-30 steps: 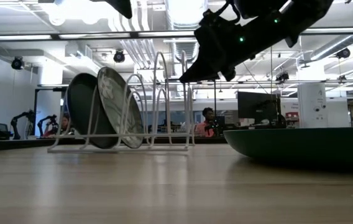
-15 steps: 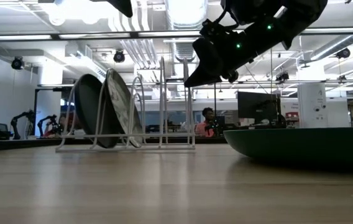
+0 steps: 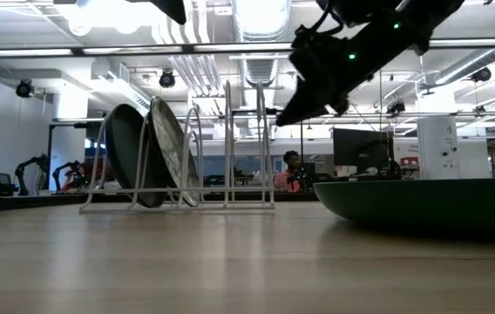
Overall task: Sort dishes
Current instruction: Put the blue pattern plate into the white dish rack
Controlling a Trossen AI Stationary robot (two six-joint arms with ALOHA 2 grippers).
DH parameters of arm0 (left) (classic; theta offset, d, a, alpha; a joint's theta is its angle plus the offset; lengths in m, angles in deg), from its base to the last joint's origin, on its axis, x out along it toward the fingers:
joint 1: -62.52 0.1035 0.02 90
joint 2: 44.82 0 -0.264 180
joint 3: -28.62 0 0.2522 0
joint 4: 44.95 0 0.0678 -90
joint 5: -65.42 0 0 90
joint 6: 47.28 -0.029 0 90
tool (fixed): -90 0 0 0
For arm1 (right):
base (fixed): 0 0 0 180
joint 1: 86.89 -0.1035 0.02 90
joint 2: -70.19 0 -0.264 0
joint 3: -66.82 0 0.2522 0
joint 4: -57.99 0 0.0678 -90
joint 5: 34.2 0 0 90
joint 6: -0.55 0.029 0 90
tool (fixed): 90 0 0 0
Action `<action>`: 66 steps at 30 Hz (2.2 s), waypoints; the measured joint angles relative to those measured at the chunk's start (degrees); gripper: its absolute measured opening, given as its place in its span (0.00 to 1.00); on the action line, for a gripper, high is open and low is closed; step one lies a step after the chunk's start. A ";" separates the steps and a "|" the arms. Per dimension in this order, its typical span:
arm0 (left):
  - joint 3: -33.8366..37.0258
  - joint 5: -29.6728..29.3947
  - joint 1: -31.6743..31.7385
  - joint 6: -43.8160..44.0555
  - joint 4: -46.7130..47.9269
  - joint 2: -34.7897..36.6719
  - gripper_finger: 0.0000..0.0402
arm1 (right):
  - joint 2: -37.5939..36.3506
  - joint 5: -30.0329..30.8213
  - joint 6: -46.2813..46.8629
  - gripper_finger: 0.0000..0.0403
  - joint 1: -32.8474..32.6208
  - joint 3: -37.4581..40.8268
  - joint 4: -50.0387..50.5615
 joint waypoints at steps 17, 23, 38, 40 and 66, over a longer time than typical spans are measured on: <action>0.02 21.79 -3.08 -25.43 -28.16 -8.95 0.00 | -26.25 -5.49 21.59 0.00 -11.40 3.07 39.90; 0.02 29.83 -2.65 -35.99 -37.41 -15.08 0.00 | -32.76 -8.18 26.87 0.00 -12.94 6.98 40.76; 0.02 30.14 -1.33 -46.03 -54.51 -25.77 0.00 | -32.96 -15.69 39.42 0.26 -12.96 17.13 44.36; 0.04 30.18 -1.28 -45.94 -54.97 -26.44 0.00 | -32.97 -15.74 40.10 0.30 -12.98 17.97 44.24; 0.00 31.67 0.00 -42.07 -63.58 -31.34 0.00 | -31.57 -19.50 40.94 0.43 -12.93 24.73 29.51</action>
